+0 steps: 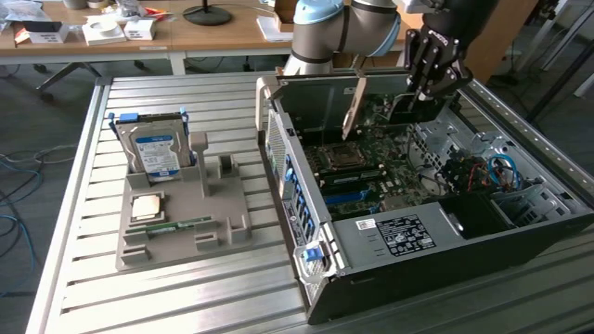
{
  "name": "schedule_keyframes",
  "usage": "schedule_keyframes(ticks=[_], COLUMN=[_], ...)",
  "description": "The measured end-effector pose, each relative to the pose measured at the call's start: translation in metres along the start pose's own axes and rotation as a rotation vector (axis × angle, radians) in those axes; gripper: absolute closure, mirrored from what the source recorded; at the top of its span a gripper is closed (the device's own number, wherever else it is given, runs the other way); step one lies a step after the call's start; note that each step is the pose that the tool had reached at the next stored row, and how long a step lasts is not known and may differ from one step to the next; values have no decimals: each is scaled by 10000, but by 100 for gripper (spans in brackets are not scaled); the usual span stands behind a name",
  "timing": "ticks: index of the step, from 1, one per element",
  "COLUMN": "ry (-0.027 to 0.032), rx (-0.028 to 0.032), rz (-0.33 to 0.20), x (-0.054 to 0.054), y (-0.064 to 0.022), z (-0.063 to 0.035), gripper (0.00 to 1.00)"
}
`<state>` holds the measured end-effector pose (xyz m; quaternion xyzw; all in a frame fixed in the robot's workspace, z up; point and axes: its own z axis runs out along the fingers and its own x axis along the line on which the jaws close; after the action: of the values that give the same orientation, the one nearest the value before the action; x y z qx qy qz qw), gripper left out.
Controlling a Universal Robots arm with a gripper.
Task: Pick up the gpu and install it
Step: 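Insert the gpu into the slot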
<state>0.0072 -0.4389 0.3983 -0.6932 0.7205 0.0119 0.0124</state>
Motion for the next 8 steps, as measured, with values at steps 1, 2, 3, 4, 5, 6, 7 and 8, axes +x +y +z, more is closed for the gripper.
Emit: schedule_keyframes(ticks=[1,2,3,4,5,6,7,8], ry=[0,-1,0,0,1,3,2,1], rx=[0,0,1,1,0,0,0,0], rz=[4,7,11,13,14,14,14,15], x=[2,3,4,5,4,5,5,5], y=[2,4,6,6,6,7,7,7], z=[11,22,32,39,41,41,41,41], gripper=[74,74,74,74,74,74,74,74])
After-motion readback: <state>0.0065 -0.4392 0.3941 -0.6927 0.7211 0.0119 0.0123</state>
